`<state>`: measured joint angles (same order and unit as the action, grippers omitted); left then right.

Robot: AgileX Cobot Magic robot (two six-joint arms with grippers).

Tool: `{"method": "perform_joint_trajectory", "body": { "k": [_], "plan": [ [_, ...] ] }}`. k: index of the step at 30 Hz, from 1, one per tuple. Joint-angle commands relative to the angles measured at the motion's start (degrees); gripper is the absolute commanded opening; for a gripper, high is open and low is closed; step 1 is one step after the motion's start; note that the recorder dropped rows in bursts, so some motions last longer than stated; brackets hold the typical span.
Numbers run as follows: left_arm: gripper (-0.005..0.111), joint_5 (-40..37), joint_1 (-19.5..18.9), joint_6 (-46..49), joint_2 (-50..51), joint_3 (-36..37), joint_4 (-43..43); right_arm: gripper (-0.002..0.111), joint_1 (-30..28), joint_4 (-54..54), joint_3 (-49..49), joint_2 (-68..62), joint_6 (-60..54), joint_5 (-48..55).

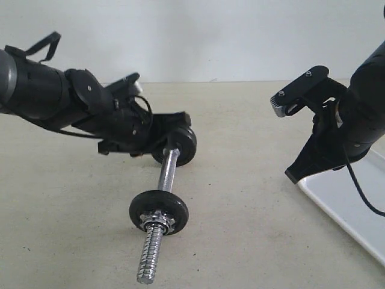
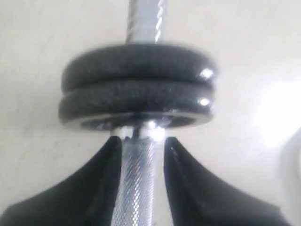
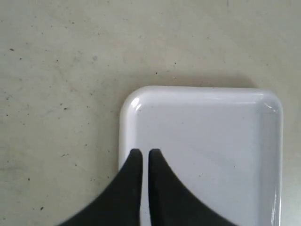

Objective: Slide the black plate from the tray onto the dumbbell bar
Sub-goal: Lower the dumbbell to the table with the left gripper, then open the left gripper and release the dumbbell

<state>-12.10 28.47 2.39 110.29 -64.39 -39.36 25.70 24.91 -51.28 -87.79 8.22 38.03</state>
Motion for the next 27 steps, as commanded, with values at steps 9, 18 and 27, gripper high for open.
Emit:
{"method": "perform_joint_trajectory", "body": {
  "k": [9, 18, 27],
  "plan": [
    [0.03, 3.2, 0.1, 0.2, -1.8, -1.0, -1.1, 0.001, 0.0, -1.7, -0.3, 0.5, 0.4, -1.1],
    [0.03, 3.1, 0.1, 0.2, -1.8, -1.0, 1.0, 0.001, 0.0, -1.7, -0.3, 0.5, 0.4, -1.2],
    [0.03, 3.1, 0.1, 0.2, -1.8, -1.0, 1.0, 0.001, 0.0, -1.7, -0.3, 0.5, 0.4, -1.2]
  ]
}}
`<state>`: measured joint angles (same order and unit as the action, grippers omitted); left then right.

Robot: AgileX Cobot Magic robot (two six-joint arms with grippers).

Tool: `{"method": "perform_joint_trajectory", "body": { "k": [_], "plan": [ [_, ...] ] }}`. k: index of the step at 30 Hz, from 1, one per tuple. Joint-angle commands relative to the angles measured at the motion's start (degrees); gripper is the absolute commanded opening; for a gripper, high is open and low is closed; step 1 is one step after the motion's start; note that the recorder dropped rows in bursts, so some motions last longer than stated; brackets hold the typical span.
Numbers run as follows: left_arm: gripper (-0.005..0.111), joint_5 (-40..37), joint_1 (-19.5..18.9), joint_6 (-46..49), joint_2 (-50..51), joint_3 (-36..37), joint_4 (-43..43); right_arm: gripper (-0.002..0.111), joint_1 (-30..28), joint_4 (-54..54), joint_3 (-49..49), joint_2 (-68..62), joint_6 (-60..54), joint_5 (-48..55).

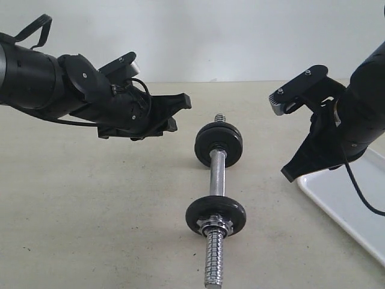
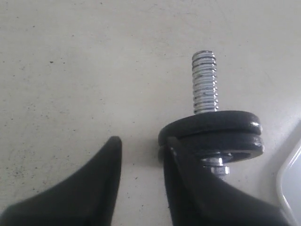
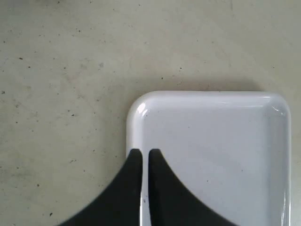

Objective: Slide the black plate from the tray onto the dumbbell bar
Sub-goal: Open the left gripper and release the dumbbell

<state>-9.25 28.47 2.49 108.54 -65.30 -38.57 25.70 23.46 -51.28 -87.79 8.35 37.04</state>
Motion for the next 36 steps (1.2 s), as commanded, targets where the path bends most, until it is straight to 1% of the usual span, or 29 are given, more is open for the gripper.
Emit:
{"method": "perform_joint_trajectory", "body": {
  "k": [1, 32, 34, 35, 36],
  "plan": [
    [0.03, 0.2, 0.1, 0.1, 0.0, 0.0, 0.3, 0.001, 0.0, -0.3, -0.3, 0.5, 0.3, -0.2],
    [0.03, 0.2, 0.1, 0.1, 0.0, 0.0, 0.7, 0.001, 0.0, -0.5, -0.3, 0.5, 0.3, -0.2],
    [0.03, 0.2, 0.1, 0.1, 0.0, 0.0, 1.7, 0.001, 0.0, -0.5, -0.3, 0.5, 0.3, -0.2],
    [0.028, 0.1, 0.1, 0.1, 0.0, 0.0, 2.2, 0.001, 0.0, -0.5, -0.3, 0.5, 0.3, -0.2],
    [0.012, -0.8, 0.1, 0.1, 0.0, 0.0, 4.2, 0.001, 0.0, -0.5, -0.3, 0.5, 0.3, -0.2]
  ]
}}
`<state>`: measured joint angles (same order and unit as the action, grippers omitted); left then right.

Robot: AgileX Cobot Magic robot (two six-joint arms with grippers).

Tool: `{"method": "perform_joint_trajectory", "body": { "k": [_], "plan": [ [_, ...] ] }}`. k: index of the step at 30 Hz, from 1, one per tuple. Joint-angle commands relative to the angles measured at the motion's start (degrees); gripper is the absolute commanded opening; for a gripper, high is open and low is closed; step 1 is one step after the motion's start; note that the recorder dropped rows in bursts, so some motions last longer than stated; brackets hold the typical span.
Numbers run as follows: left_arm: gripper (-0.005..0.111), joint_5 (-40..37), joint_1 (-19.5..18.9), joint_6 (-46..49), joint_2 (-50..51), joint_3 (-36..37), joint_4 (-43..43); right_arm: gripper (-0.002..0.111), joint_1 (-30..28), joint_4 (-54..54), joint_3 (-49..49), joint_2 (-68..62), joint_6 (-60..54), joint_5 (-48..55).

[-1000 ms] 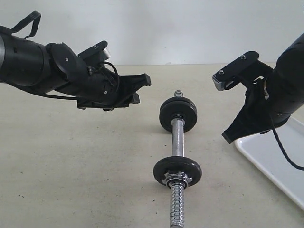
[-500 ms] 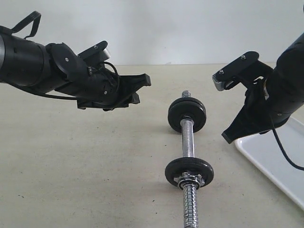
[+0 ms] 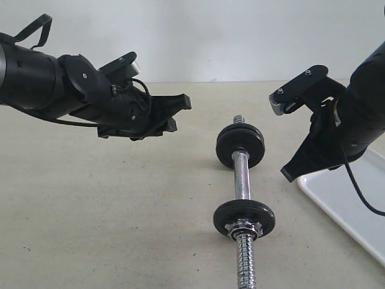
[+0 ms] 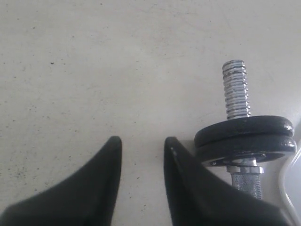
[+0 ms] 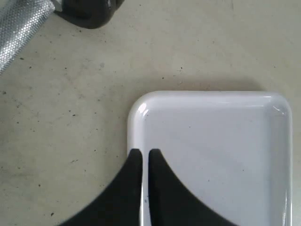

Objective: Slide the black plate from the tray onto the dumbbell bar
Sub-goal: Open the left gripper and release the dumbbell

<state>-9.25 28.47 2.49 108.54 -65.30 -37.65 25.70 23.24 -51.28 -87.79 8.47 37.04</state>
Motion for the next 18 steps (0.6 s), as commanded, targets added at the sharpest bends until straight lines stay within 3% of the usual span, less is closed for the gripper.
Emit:
{"method": "perform_joint_trajectory", "body": {
  "k": [1, 9, 12, 18],
  "plan": [
    [0.004, -1.3, 0.1, 0.3, 0.0, 0.0, 4.5, 0.001, 0.0, -0.2, -0.3, 0.5, 0.2, -0.2],
    [0.004, -1.5, 0.1, 0.7, 0.0, 0.0, 7.9, 0.001, 0.0, -0.2, -0.3, 0.5, 0.2, -0.4],
    [0.004, -2.9, 0.1, 4.0, 0.0, 0.0, 17.2, 0.001, 0.0, -0.2, -0.3, 0.5, 0.2, -0.6],
    [0.004, -4.6, 0.1, 4.0, 0.0, 0.0, 23.3, 0.001, 0.0, -0.5, -0.3, 0.5, 0.3, -0.5]
  ]
}}
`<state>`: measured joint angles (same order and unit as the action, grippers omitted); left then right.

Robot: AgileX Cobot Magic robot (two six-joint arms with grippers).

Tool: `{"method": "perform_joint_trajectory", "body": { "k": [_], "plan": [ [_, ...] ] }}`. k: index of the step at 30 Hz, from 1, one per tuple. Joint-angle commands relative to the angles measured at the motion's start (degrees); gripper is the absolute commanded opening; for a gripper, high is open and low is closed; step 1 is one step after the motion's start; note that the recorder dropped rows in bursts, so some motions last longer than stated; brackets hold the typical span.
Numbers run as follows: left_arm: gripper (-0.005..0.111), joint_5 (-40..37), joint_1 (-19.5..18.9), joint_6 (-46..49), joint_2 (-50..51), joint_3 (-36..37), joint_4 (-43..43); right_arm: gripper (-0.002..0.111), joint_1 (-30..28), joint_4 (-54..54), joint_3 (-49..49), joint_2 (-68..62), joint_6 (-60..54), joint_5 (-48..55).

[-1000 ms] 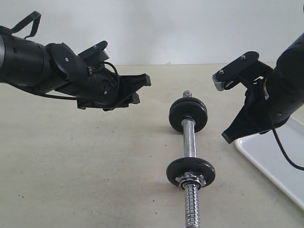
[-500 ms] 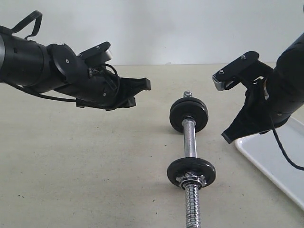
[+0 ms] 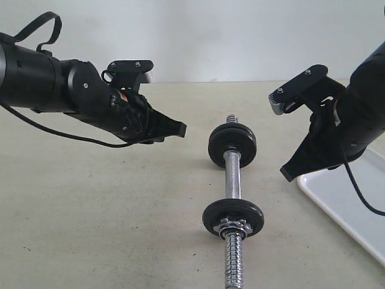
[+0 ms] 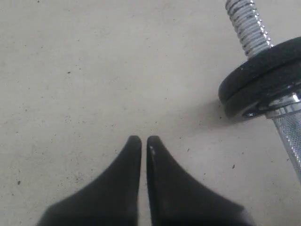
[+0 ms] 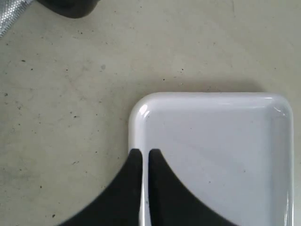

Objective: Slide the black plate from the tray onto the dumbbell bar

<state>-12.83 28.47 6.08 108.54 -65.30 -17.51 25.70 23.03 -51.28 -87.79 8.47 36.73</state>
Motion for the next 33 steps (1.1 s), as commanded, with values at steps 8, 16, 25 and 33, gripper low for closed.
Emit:
{"method": "perform_joint_trajectory", "body": {
  "k": [8, 16, 25, 33],
  "plan": [
    [0.004, -4.2, 0.3, 0.3, 2.1, 1.5, 3.2, 0.001, 0.0, -2.0, -0.3, 0.5, 0.3, -1.0],
    [0.004, -3.6, 0.3, -1.5, 6.1, 3.4, -7.4, 0.001, 0.0, -3.2, -0.3, 0.5, 0.5, -0.5],
    [0.004, -3.5, 1.7, 3.2, 6.1, 3.4, -15.0, 0.001, 0.0, -3.8, -0.3, 0.5, 0.5, -2.1],
    [0.004, 0.7, 7.2, 2.8, 6.1, 3.4, -15.0, 0.001, 0.0, -5.9, -0.3, 0.4, 0.4, -3.3]
  ]
}}
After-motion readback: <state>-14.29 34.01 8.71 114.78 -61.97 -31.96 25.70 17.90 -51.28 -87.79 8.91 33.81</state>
